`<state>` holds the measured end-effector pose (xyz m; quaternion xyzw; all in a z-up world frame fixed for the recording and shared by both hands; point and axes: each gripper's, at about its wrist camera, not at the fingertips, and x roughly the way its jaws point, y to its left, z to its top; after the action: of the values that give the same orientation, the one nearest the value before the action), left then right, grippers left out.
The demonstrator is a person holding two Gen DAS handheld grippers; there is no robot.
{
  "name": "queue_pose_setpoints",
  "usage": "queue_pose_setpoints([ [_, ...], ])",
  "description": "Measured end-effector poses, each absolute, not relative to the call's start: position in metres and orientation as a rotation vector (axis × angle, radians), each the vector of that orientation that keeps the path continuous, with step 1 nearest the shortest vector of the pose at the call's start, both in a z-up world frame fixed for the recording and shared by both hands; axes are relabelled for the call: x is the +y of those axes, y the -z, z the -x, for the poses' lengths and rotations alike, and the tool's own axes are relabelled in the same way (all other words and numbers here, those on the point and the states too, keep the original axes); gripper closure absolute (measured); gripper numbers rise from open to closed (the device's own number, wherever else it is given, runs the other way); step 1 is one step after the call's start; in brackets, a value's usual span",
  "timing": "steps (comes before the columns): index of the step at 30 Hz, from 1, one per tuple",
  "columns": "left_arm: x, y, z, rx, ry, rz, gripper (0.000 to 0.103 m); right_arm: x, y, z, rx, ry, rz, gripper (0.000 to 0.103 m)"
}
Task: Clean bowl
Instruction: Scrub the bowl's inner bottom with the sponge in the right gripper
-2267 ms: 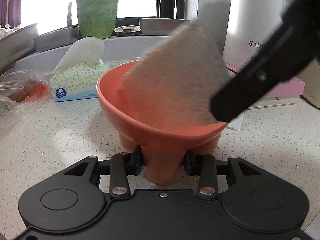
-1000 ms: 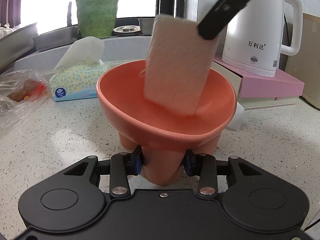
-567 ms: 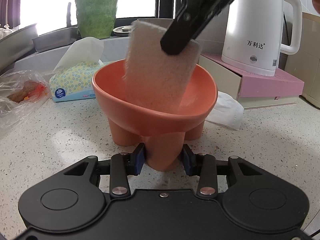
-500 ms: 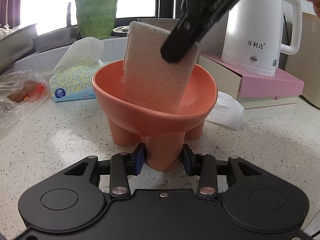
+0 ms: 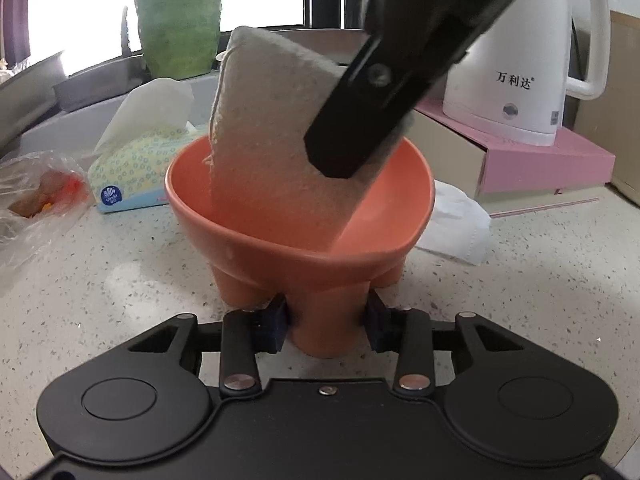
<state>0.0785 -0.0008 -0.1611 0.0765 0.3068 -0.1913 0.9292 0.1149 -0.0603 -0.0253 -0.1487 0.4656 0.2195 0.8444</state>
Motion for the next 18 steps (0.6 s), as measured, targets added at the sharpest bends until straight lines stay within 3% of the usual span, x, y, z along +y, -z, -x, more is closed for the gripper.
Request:
queue_pose_setpoints([
  [18,0.001,0.162,-0.078,0.623,0.404,-0.163,0.065,-0.062,0.025,-0.132,0.970,-0.416,0.349,0.092],
])
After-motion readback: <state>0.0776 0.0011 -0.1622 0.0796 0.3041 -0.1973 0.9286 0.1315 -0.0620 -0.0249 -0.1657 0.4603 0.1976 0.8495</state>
